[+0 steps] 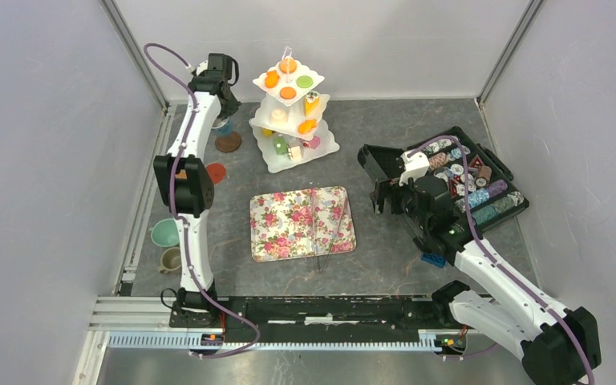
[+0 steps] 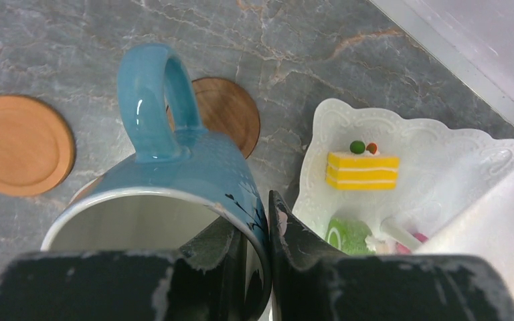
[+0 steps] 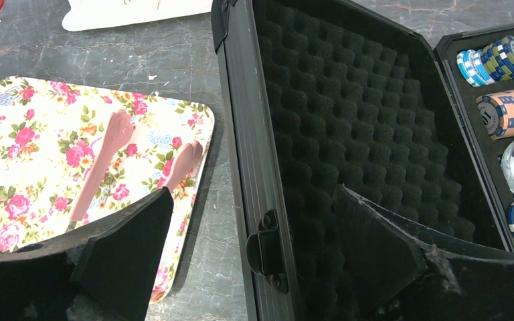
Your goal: Serve the afternoon tea
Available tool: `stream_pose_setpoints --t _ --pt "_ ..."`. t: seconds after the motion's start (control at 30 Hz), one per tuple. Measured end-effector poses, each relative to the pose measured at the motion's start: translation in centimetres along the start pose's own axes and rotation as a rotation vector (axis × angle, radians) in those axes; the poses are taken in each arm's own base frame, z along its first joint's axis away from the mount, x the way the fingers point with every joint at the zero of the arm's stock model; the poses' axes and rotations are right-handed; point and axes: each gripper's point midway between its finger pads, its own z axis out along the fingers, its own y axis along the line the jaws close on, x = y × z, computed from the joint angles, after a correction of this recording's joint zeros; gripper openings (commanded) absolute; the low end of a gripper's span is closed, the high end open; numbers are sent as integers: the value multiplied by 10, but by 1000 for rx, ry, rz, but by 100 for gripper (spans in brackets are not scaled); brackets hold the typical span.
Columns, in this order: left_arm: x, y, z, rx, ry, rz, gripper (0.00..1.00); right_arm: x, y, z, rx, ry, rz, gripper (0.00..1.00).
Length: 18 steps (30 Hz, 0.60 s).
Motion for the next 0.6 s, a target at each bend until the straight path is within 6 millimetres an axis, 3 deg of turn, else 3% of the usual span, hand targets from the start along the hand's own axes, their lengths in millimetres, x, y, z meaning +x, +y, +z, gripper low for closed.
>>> stream_pose_setpoints --t 0.27,0.6 --pt "15 -1 41 -11 33 73 8 -1 -4 -2 24 -5 0 98" --pt "20 -4 60 -9 30 84 14 3 -11 -7 58 9 -5 98"
